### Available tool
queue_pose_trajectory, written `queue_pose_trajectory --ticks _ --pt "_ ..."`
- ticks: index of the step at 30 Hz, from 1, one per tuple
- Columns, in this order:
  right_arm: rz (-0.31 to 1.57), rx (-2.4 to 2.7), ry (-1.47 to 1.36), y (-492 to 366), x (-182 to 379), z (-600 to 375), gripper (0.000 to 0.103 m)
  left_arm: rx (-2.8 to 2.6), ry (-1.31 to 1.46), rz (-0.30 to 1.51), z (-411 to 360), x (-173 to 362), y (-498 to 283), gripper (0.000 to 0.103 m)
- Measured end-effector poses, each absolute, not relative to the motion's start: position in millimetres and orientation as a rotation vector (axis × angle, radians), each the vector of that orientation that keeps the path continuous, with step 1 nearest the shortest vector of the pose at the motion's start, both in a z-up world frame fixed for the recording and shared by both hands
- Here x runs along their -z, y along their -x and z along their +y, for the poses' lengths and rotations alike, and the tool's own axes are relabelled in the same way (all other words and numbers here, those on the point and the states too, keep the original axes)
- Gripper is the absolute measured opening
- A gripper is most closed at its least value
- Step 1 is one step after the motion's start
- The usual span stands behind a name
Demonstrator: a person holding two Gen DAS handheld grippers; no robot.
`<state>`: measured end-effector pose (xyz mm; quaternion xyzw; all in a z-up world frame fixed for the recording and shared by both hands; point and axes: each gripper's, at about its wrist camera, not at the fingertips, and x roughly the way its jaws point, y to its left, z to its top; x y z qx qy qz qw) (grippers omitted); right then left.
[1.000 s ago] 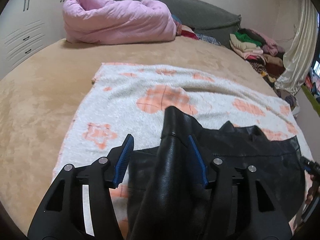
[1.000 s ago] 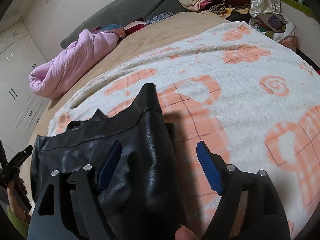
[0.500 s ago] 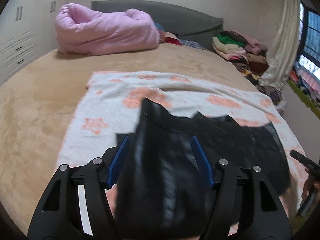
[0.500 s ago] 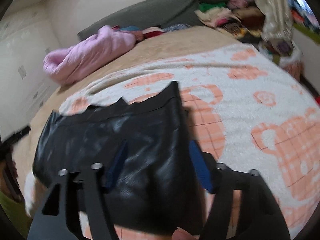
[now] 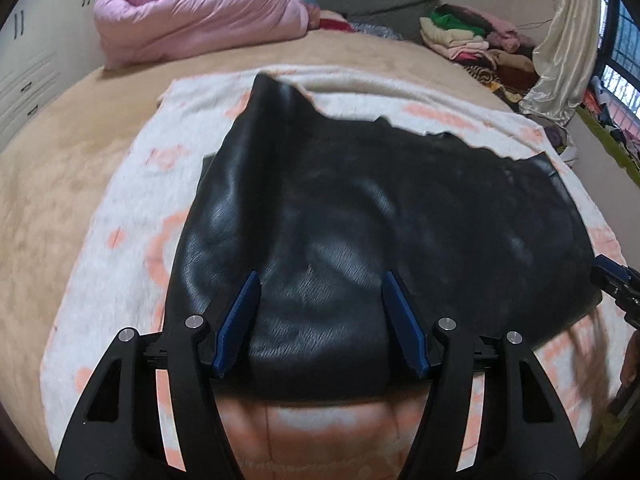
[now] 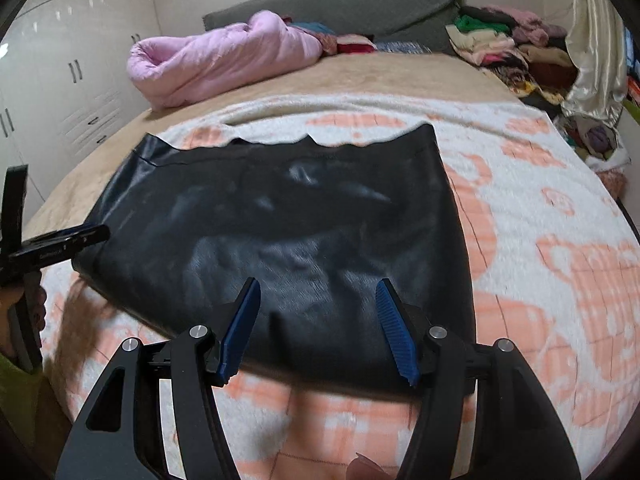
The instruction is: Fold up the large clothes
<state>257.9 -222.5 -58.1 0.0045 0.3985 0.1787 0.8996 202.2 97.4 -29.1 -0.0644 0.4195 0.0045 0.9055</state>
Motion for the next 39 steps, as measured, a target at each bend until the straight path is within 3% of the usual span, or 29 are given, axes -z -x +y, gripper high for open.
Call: queue_pose_trajectory --ticks 4,12,14,17,28,39 --pt "0.919 -0.329 -0.08 -265 82 -232 0.059 -0.001 0.157 0.888 101 42 -204 0.056" --pt "0.889 -0.324 -0.088 -262 82 -232 0.059 0.001 0.167 0.885 101 42 -201 0.056" --pt "0.875 -0.324 -0.093 -255 79 -236 0.06 0.005 0.184 0.88 100 38 -196 0.061" --pt "0.844 -0.333 -0.086 -244 75 -236 0.064 0.009 0.196 0.873 97 33 -187 0.064" --pt "0.764 -0.376 -0.053 -214 52 -223 0.096 0.052 0.212 0.863 78 18 -158 0.093" --pt "0.718 -0.388 -0.054 -193 37 -218 0.099 0.069 0.192 0.864 64 12 -145 0.094"
